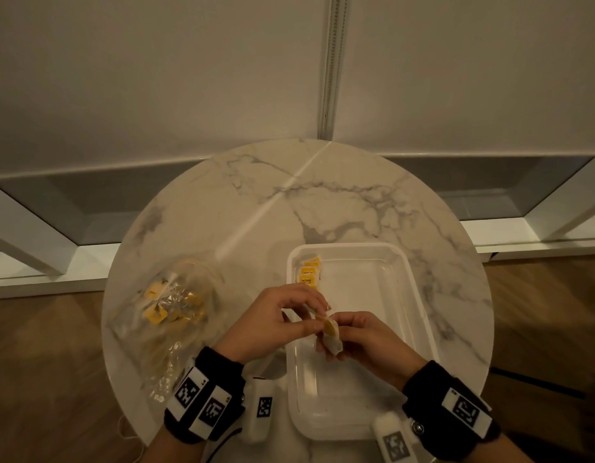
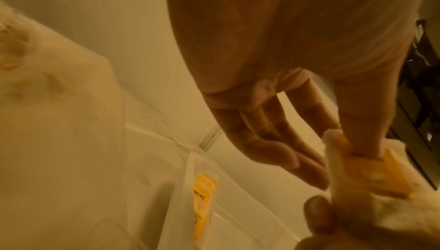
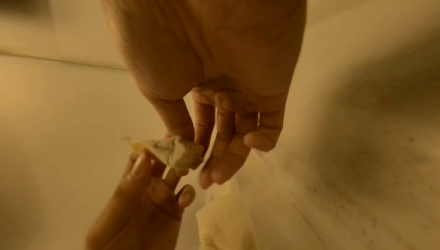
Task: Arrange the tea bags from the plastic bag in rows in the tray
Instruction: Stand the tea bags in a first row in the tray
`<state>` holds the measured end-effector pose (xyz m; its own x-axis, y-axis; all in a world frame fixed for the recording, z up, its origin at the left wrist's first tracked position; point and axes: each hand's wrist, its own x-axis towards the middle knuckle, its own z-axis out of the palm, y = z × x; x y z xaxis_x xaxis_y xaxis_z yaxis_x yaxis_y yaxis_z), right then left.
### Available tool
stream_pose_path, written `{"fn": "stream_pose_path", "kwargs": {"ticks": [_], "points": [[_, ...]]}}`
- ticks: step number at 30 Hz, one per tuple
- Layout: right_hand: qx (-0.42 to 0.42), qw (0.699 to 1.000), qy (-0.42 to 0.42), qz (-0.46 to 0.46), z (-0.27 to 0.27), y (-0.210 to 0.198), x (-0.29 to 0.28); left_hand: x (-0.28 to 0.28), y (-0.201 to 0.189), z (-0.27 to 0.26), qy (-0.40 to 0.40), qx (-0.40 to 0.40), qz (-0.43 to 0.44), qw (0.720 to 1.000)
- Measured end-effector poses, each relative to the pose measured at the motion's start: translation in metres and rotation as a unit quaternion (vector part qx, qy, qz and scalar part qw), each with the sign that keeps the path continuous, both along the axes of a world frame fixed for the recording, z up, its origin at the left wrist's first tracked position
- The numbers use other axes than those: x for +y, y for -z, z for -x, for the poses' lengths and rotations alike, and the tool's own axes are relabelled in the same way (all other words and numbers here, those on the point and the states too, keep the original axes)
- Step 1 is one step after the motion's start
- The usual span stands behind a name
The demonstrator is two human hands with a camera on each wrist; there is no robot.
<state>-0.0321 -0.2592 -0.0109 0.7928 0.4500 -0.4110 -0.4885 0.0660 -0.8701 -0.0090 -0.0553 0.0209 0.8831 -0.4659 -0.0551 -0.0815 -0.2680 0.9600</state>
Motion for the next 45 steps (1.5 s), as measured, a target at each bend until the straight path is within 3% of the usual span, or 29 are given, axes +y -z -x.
{"fn": "stream_pose_path", "kwargs": {"ticks": [3,6,10,13,21,28,31,34,36,39,42,45], "points": [[-0.042,0.996,0.028,0.073,0.001,-0.002,-0.001,0.001,0.002,-0.001,-0.004,0.022,-0.008,1.0],[-0.055,0.995,0.058,0.052,0.001,-0.008,-0.004,0.001,0.006,-0.003,-0.063,0.021,-0.002,0.998],[-0.159,0.983,0.04,0.079,0.006,-0.013,-0.003,0.0,0.008,-0.002,-0.118,0.03,0.037,0.992],[-0.204,0.972,0.072,0.094,0.007,-0.013,0.002,-0.004,0.008,-0.002,-0.135,0.055,0.07,0.987],[-0.218,0.964,0.093,0.122,0.001,-0.009,0.006,-0.008,0.01,-0.003,-0.172,0.057,0.091,0.979],[-0.177,0.975,0.089,0.102,-0.002,-0.008,0.004,-0.006,0.013,-0.008,-0.177,0.056,0.067,0.98],[-0.139,0.981,0.071,0.118,-0.006,-0.005,0.003,-0.005,0.014,-0.012,-0.157,0.029,0.012,0.987],[-0.077,0.981,-0.001,0.18,-0.013,0.002,0.003,-0.006,0.019,-0.023,-0.082,-0.041,-0.135,0.987],[-0.045,0.974,-0.056,0.215,-0.02,0.007,0.004,-0.008,0.021,-0.031,-0.031,-0.083,-0.252,0.964],[-0.022,0.966,-0.085,0.243,-0.033,0.012,0.007,-0.012,0.026,-0.039,-0.017,-0.143,-0.375,0.916],[-0.026,0.953,-0.09,0.288,-0.049,0.022,0.009,-0.017,0.031,-0.045,-0.022,-0.199,-0.435,0.878],[-0.02,0.939,-0.085,0.332,-0.056,0.033,0.012,-0.019,0.037,-0.051,0.0,-0.21,-0.462,0.861]]}}
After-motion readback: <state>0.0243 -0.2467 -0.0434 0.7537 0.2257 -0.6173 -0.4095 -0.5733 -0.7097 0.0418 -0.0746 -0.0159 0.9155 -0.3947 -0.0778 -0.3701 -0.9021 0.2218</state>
